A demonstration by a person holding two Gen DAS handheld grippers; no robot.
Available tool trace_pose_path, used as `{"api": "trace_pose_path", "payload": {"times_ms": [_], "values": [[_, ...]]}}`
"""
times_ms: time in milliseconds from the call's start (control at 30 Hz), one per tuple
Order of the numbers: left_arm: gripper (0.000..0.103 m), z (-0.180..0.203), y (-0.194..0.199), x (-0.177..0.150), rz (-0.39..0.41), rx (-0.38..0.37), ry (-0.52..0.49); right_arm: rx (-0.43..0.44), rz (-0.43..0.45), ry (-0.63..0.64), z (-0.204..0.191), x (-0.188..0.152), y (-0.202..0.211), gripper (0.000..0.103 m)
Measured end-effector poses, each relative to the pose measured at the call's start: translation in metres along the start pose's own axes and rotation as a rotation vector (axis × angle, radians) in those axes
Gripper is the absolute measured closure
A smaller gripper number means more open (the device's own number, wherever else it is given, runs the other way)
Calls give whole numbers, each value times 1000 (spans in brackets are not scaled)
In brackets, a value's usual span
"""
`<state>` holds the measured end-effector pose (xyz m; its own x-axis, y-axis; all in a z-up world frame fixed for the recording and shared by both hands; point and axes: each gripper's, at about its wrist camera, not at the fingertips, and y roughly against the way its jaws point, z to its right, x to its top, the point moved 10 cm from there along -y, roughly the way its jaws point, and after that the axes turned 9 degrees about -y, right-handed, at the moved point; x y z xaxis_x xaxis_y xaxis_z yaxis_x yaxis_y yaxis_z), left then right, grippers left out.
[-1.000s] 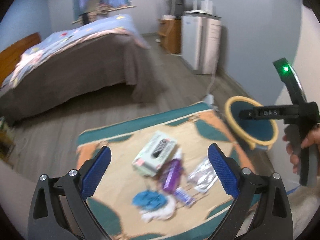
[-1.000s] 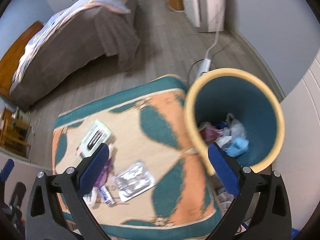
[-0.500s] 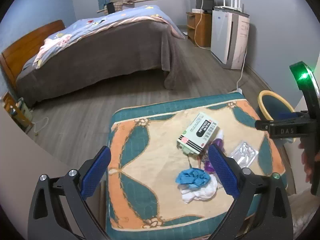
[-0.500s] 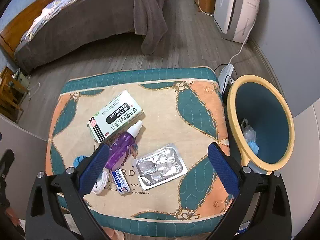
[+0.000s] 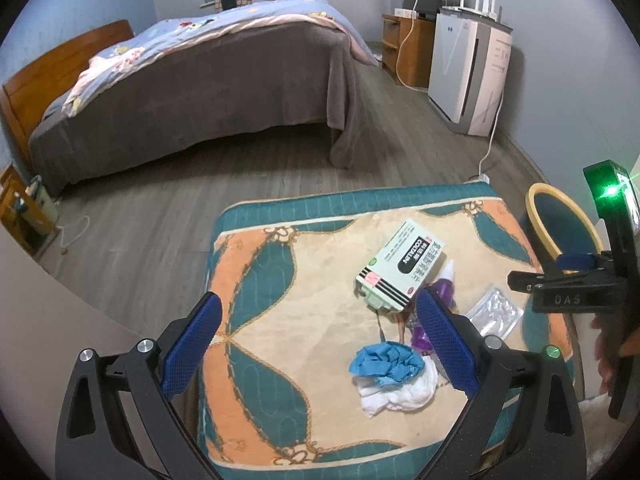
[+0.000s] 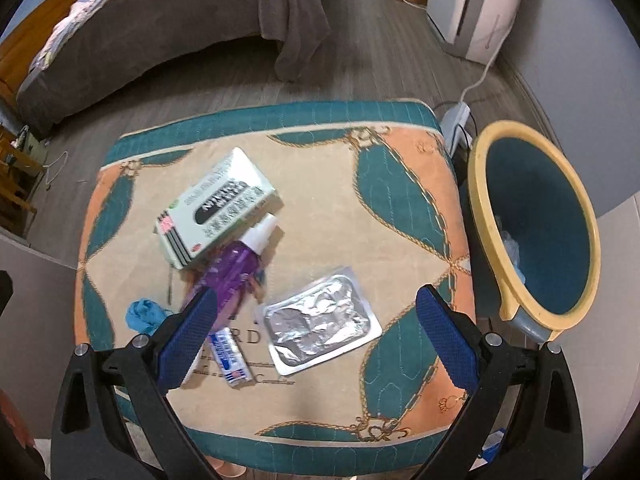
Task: Collect trash
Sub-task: 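Move both open tools back toward the remaining trash on the cushion, then grasp the silver blister pack with the right tool while left tool grasps the blue cloth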
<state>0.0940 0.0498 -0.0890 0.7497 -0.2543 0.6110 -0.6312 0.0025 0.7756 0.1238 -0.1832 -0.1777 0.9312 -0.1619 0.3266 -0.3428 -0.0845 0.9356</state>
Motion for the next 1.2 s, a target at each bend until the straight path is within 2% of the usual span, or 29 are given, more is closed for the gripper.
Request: {"api": "trace_pose_path", "payload": {"times_ms": [200,433,567,700,833,1033,1100,1200], "values": [[6,10,-10,-5,-35,-8,-18,-43,-38,6,12,-6,-17,6],[6,21,-30,-23,-111,-31,11,-25,-166,6,13,-34,-49,6],[6,28,-44,-36,-167,-10,-23,-48,-221,75,7,-52,-67,6],[6,33,-50,-42,-194,-11,-48,-77,-214,165,-1,-56,-76,6],[6,37,-54,-44,-212,-26,-41,-67,-255,175,-2,-61,-91,6],[6,45,-67,-52,-258,-56,-38,-81,-235,229,-4,-56,-104,5],[7,52,-74,-57,-280,-74,-57,-72,-236,224,-5,-53,-105,7],[9,60,-84,-66,-318,-102,-71,-37,-225,220,-14,-40,-101,16]]}}
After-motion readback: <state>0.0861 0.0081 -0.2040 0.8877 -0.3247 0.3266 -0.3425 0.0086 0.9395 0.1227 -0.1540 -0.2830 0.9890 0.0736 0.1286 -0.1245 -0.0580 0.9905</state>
